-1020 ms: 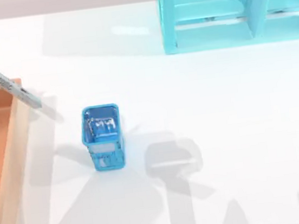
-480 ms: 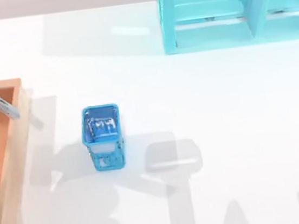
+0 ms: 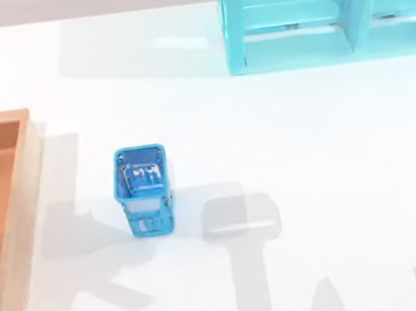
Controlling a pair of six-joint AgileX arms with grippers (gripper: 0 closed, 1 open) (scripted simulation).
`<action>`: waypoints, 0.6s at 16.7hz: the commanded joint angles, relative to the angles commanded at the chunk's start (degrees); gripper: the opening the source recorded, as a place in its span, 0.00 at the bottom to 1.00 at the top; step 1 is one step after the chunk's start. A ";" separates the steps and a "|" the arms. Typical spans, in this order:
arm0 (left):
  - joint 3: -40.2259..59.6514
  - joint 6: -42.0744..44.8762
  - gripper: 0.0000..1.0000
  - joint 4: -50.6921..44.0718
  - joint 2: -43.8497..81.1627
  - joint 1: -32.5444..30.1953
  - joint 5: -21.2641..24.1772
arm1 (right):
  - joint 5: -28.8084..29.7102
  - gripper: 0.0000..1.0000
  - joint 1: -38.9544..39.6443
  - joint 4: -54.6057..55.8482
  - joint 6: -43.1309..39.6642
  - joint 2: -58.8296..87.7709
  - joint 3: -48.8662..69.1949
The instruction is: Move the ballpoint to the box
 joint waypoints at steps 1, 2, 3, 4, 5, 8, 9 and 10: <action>2.29 6.43 0.00 -4.97 0.78 1.02 -0.17 | 0.00 1.00 0.00 0.00 0.00 0.00 0.00; 4.49 12.52 0.00 -9.82 1.51 1.87 -0.45 | 0.00 1.00 0.00 0.00 0.00 0.00 0.00; 6.59 18.15 0.00 -14.57 2.19 2.57 -0.84 | 0.00 1.00 0.00 0.00 0.00 0.00 0.00; 8.57 23.33 0.00 -19.28 2.79 3.09 -1.28 | 0.00 1.00 0.00 0.00 0.00 0.00 0.00; 10.45 28.16 0.00 -23.96 3.29 3.45 -1.74 | 0.00 1.00 0.00 0.00 0.00 0.00 0.00; 15.36 40.97 0.00 -36.74 4.28 3.65 -2.80 | 0.00 1.00 0.00 0.00 0.00 0.00 0.00; 16.69 44.49 0.00 -40.03 4.48 3.52 -2.98 | 0.00 1.00 0.00 0.00 0.00 0.00 0.00; 17.86 47.45 0.00 -42.75 4.61 3.33 -3.07 | 0.00 1.00 0.00 0.00 0.00 0.00 0.00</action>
